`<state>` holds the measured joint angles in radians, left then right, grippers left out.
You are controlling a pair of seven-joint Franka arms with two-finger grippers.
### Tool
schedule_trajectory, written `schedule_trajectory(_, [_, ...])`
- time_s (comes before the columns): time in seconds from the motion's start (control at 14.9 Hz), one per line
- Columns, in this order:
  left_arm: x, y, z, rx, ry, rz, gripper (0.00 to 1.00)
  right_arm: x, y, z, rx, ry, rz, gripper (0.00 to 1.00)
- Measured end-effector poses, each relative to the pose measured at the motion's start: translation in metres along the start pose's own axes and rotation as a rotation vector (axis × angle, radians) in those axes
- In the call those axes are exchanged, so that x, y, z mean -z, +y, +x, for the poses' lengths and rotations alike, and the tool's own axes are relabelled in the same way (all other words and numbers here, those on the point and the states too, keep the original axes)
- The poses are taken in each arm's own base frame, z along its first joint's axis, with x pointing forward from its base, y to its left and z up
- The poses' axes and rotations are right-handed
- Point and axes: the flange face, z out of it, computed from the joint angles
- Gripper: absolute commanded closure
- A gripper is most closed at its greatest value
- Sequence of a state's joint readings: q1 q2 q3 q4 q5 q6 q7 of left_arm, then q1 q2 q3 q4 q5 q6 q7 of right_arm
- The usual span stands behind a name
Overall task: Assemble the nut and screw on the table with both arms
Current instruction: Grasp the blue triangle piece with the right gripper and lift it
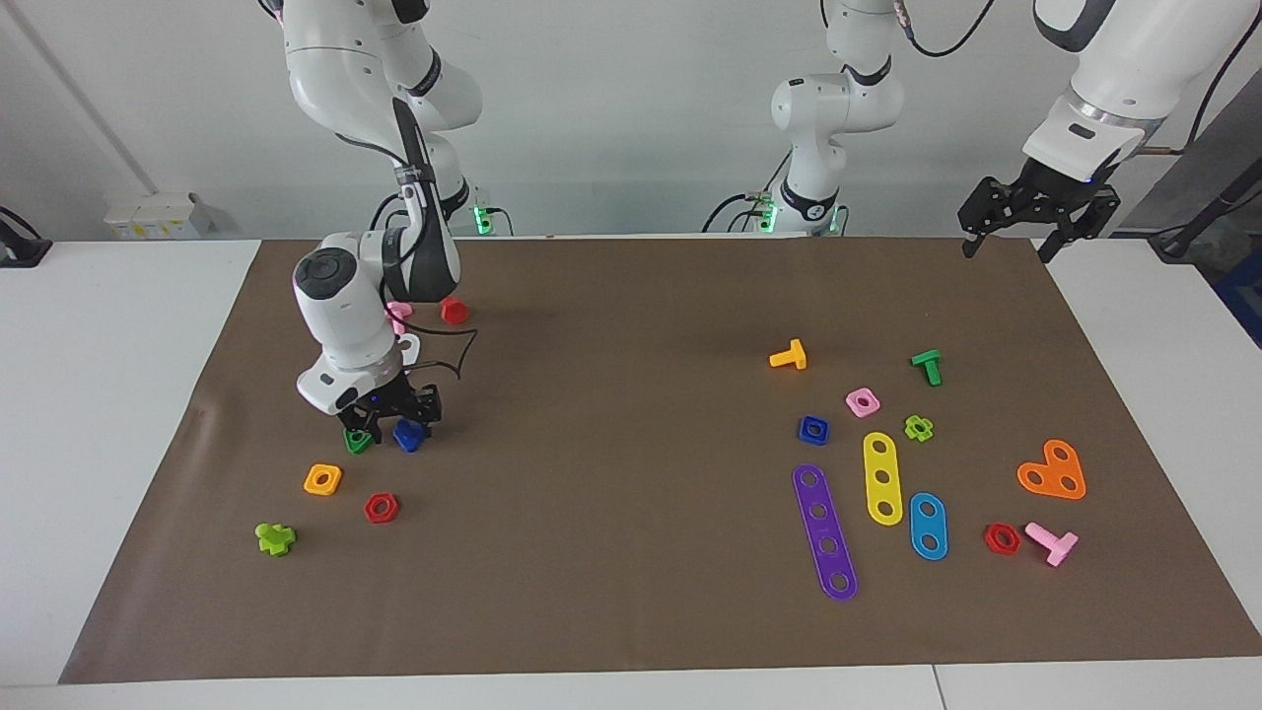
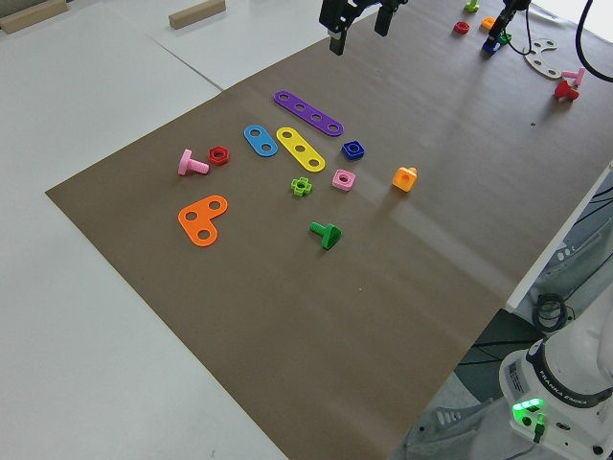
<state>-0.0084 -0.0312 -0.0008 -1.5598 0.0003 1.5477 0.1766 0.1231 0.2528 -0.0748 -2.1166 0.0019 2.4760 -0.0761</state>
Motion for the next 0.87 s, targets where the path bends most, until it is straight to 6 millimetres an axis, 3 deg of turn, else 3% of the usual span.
schedule_trajectory(0.13, [0.0, 0.0, 0.0, 0.0, 0.0, 0.0, 0.0, -0.0004, 0.0, -0.0003, 0.0, -0.001, 0.0, 0.48])
schedule_trajectory(0.4, [0.0, 0.0, 0.0, 0.0, 0.0, 0.0, 0.0, -0.0014, 0.0, -0.0013, 0.001, -0.003, 0.0, 0.5])
schedule_trajectory(0.6, [0.0, 0.0, 0.0, 0.0, 0.0, 0.0, 0.0, -0.0021, -0.0001, -0.0019, 0.001, -0.005, 0.001, 0.61])
schedule_trajectory(0.67, [0.0, 0.0, 0.0, 0.0, 0.0, 0.0, 0.0, -0.0022, -0.0001, -0.002, 0.002, -0.005, 0.001, 0.68])
schedule_trajectory(0.74, [0.0, 0.0, 0.0, 0.0, 0.0, 0.0, 0.0, -0.0023, -0.0001, -0.0021, 0.002, -0.005, 0.001, 0.9])
schedule_trajectory(0.81, [0.0, 0.0, 0.0, 0.0, 0.0, 0.0, 0.0, -0.0024, -0.0001, -0.0022, 0.002, -0.006, 0.001, 1.0])
schedule_trajectory(0.87, [0.0, 0.0, 0.0, 0.0, 0.0, 0.0, 0.0, -0.0025, -0.0001, -0.0023, 0.002, -0.006, 0.001, 1.0])
